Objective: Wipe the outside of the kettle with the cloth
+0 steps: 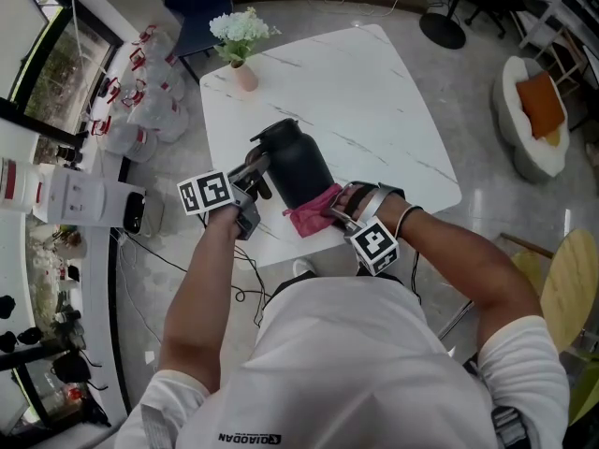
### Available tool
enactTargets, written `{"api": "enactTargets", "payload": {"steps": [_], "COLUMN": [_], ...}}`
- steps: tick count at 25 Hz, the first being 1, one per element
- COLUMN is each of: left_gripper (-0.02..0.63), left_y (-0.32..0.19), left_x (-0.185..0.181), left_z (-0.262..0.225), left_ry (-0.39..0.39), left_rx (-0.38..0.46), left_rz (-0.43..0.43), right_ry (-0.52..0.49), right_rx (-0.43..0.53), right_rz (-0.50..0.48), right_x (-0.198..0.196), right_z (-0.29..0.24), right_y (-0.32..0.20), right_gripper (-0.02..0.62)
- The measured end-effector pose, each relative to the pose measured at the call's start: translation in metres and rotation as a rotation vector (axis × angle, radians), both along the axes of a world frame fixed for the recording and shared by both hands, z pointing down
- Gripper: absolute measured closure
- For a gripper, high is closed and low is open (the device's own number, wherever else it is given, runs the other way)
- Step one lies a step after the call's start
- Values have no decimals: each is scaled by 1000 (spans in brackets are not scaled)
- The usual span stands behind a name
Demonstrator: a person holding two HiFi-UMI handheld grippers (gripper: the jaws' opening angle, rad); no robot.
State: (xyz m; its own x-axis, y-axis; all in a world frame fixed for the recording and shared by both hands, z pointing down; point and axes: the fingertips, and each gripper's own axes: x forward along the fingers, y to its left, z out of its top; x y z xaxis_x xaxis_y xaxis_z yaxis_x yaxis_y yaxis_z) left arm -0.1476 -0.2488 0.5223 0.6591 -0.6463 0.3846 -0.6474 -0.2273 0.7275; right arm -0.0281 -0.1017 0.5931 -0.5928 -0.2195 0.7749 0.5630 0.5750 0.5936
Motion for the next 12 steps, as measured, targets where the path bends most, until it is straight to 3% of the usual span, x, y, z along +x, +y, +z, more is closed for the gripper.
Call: {"api": "enactTargets", "payload": {"steps": [2, 5, 12], "left_gripper": [512, 512, 514], "left_y": [1, 4, 18], "left_x": [-2, -5, -10], "left_z": [1, 3, 5], "left_ry": [0, -6, -44], "left_rx": [-4, -7, 14], "left_rz": [-7, -11, 4], "right_ry": [23, -33, -411], "right_rx": [-51, -180, -529], "right_rz": [5, 102, 535], "right_x": [7, 13, 19], "right_z": [3, -11, -91], "right_y": [7, 9, -36], "right_gripper": [495, 495, 495]}}
